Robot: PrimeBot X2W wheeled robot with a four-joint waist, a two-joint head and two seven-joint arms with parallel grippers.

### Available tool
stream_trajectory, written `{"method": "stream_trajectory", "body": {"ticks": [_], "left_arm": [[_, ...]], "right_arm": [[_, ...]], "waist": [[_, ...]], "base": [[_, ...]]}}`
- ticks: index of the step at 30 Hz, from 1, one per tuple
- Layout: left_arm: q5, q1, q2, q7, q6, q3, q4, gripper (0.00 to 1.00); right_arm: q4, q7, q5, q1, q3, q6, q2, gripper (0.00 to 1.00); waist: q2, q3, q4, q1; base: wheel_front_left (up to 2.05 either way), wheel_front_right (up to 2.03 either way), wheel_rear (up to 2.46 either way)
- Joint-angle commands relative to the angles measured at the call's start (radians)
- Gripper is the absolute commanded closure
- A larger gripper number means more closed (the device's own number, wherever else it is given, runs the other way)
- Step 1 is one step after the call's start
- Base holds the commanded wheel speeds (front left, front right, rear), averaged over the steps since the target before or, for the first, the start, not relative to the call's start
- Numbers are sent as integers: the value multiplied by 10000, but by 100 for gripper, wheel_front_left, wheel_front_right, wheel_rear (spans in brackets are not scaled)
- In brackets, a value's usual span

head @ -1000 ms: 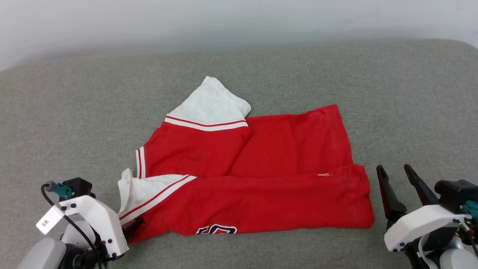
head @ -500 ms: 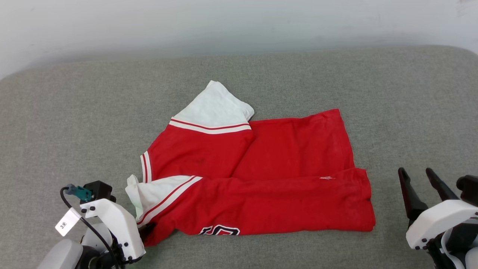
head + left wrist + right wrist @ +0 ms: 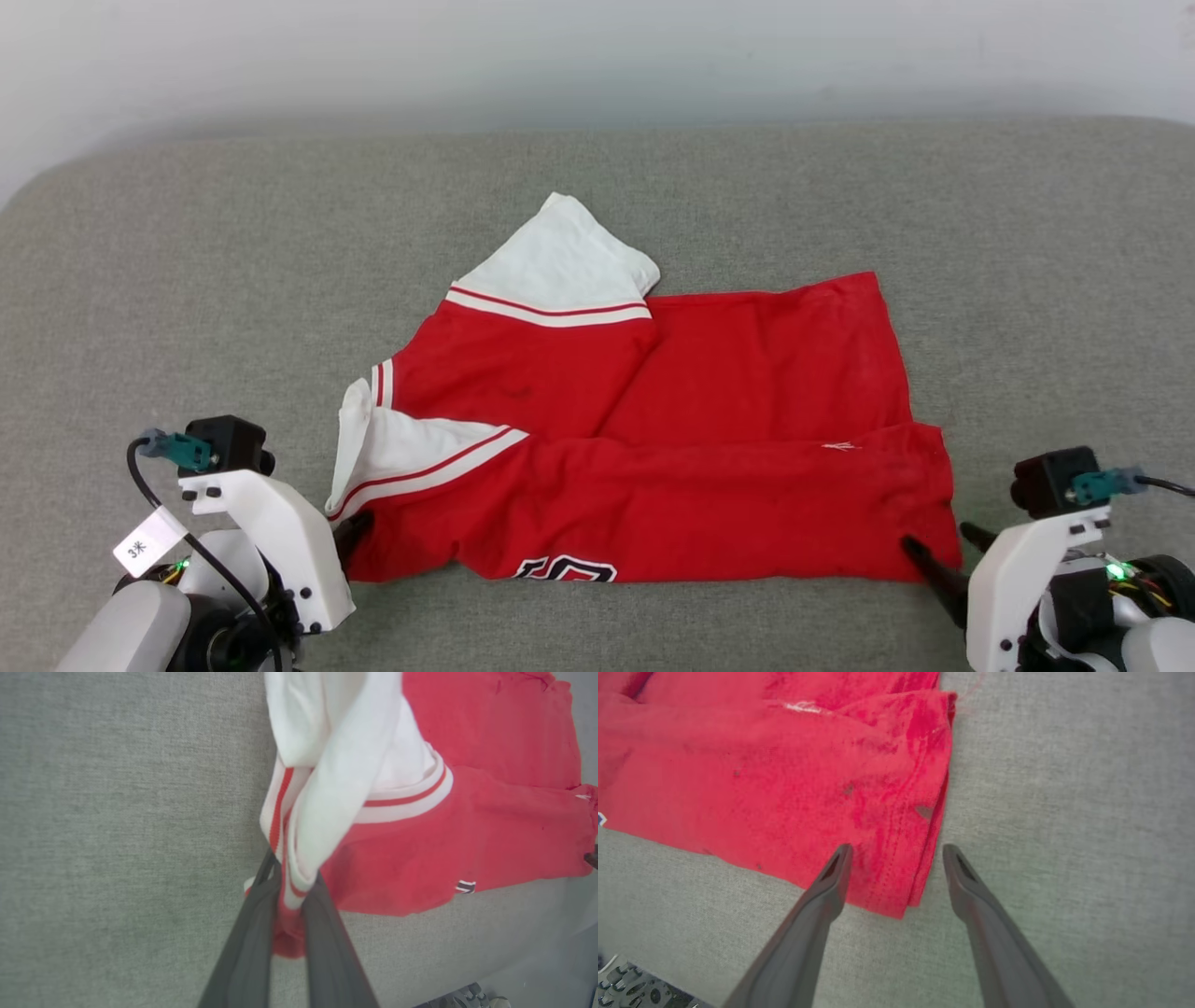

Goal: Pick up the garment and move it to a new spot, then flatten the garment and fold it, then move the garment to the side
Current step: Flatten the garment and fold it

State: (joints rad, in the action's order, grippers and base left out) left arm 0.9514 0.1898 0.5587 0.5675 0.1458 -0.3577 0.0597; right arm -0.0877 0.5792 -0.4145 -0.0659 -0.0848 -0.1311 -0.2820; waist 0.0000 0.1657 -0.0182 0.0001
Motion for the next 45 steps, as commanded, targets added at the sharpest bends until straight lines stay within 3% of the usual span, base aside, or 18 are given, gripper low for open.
{"method": "stream_trajectory", "body": {"ticks": [1,10,11,12,13,22,28,38,44,45], "left_arm": [[-79,58,35,-34,44,-12,-81,100],[-107,46,-153,-168,129,-74,-159,100],[-109,35,-167,-183,127,-82,-141,100],[-110,30,-179,-201,126,-87,-127,100],[-125,20,-175,-227,131,-93,-114,100],[-281,-458,-20,-515,202,-108,-255,100],[-205,-1330,162,-572,594,-1,-658,100],[149,-3058,322,-474,1114,69,-1128,100],[273,-3181,-26,-590,963,-107,-577,100],[312,-3090,-126,-596,931,-142,-420,100]], "right_arm": [[-82,73,-107,-213,-103,9,-86,0],[-1628,943,-894,-442,-1314,-8,28,0],[-1721,967,-974,-447,-1415,-8,24,52],[-1779,932,-1047,-495,-1473,-8,8,85],[-1846,898,-1134,-569,-1521,-8,-14,100],[-1303,317,-1405,-767,-931,14,-545,100],[-590,573,-1441,-84,-716,12,-625,100],[142,1141,-1243,1856,152,12,-58,100],[-29,1034,-1107,2430,522,11,487,100],[-97,933,-1133,2453,578,11,596,87]], "waist": [[0,158,92,-1],[0,592,281,-1],[0,606,288,-1],[0,615,293,-1],[0,611,294,-1],[0,-144,201,-1],[0,-950,84,-1],[0,-1823,3,-1],[0,-1863,33,-1],[0,-1856,47,-1]], "base": [[0,0,0],[0,0,0],[0,0,0],[0,0,0],[0,0,0],[0,0,0],[0,0,0],[0,0,0],[0,0,0],[0,0,0]]}}
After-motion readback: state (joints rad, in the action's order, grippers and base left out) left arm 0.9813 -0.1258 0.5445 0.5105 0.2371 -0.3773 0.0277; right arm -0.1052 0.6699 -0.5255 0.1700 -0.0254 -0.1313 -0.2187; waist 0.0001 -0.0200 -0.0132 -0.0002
